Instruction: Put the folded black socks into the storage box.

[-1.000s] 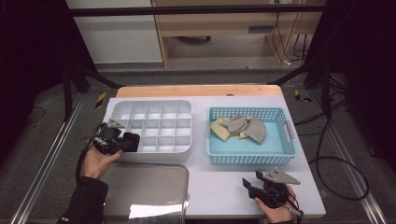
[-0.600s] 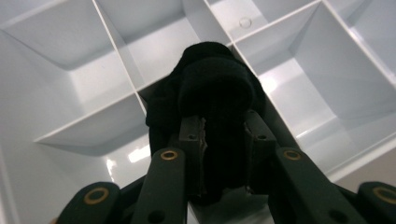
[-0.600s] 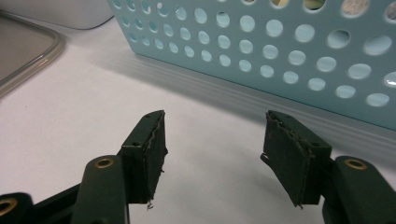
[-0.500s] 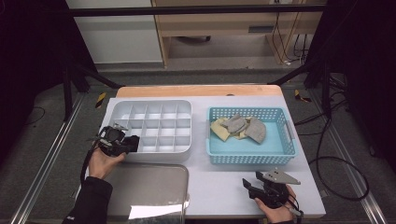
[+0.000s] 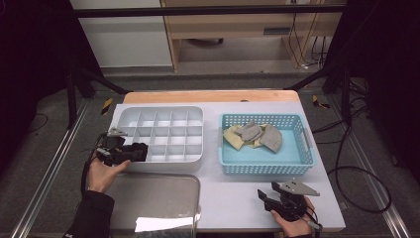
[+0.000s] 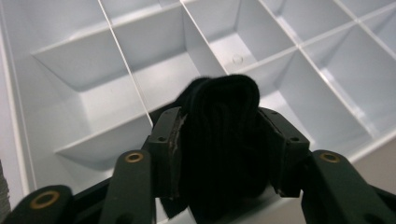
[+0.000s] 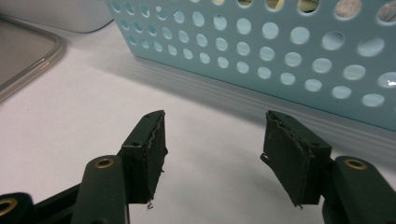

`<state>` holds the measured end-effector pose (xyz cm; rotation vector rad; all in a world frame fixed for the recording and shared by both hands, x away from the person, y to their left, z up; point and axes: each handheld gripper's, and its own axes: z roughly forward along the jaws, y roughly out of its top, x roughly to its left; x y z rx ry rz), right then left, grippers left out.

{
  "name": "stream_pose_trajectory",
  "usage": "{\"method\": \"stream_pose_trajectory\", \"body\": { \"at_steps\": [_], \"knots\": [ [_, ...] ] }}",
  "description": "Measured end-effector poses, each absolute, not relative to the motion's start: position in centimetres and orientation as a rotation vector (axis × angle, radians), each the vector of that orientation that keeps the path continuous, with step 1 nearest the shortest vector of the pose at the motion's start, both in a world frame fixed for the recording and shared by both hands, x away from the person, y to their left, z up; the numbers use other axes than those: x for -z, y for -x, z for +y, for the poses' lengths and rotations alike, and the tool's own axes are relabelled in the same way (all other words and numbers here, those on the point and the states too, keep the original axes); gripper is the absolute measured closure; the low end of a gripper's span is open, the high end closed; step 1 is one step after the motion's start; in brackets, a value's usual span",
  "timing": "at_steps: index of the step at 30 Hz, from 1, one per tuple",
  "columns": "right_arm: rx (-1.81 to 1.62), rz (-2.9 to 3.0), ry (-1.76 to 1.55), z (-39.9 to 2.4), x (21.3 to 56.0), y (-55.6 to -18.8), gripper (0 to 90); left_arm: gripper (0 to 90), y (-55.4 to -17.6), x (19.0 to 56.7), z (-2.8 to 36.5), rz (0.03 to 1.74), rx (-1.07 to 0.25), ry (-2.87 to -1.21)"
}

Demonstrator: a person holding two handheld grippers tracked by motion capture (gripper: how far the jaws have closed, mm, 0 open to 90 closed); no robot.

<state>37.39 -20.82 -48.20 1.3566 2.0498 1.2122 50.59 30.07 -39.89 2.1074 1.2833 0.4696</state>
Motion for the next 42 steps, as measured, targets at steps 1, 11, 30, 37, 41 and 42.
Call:
{"method": "stream_pose_trajectory", "body": {
  "at_steps": [1,11,30,37,41,42],
  "knots": [
    [-1.216,2.048,-1.358,-20.8,48.2,-37.4,39.4,55.1,-50.8,40.0,30.0,1.293,-0.459,-2.104],
    [-1.217,2.056,-1.353,-20.7,48.3,-37.4,40.2,71.4,-52.0,41.9,28.9,1.386,-0.403,-2.185],
    [-1.217,2.049,-1.360,-20.9,48.3,-37.4,40.3,73.8,-50.5,40.0,31.0,1.340,-0.439,-2.073],
    [-1.212,2.056,-1.360,-20.8,48.3,-37.4,40.7,86.8,-51.4,41.5,30.9,1.375,-0.413,-2.088],
    [-1.215,2.052,-1.356,-20.9,48.3,-37.4,40.8,85.9,-50.5,40.2,31.2,1.327,-0.426,-2.030],
    [-1.214,2.052,-1.358,-20.9,48.3,-37.4,40.8,86.0,-50.2,39.9,31.1,1.316,-0.431,-2.017]
  ]
}}
